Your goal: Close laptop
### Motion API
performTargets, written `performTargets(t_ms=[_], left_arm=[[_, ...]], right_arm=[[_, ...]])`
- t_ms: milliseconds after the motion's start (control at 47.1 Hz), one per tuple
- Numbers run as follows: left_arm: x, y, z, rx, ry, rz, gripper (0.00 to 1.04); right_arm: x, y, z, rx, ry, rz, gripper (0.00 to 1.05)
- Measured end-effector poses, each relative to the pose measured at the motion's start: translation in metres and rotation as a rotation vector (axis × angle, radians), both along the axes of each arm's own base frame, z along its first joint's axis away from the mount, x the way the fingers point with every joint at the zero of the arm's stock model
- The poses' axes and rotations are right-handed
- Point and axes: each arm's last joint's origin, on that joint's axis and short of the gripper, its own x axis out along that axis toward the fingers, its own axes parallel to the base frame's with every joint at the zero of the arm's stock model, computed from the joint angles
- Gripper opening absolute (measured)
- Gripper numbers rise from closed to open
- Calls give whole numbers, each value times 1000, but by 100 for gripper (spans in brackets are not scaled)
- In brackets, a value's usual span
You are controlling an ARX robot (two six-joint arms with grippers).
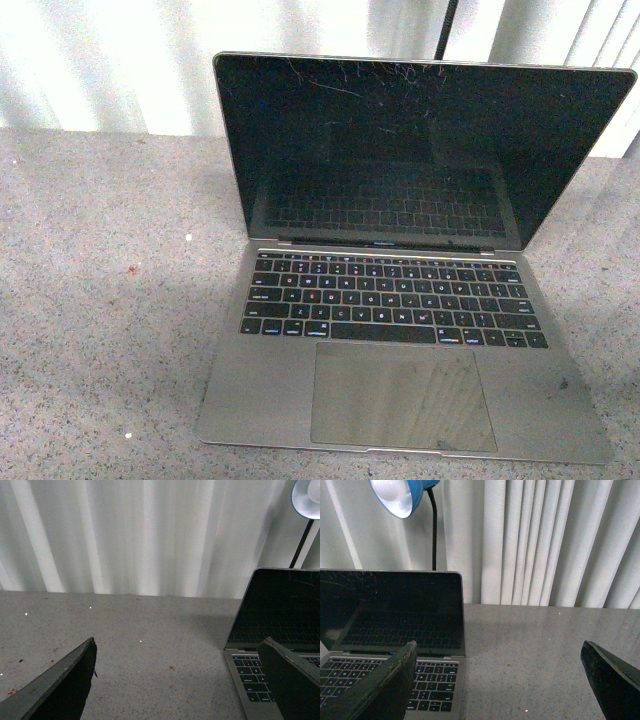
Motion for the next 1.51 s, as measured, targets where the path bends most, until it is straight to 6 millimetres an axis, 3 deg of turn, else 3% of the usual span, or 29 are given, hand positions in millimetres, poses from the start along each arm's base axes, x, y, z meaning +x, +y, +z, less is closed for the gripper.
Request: performTargets(t_ms=[1508], left_arm=[[0, 0, 0, 0, 0, 0, 98]], right_arm=[[0, 0, 0, 0, 0, 0, 97]])
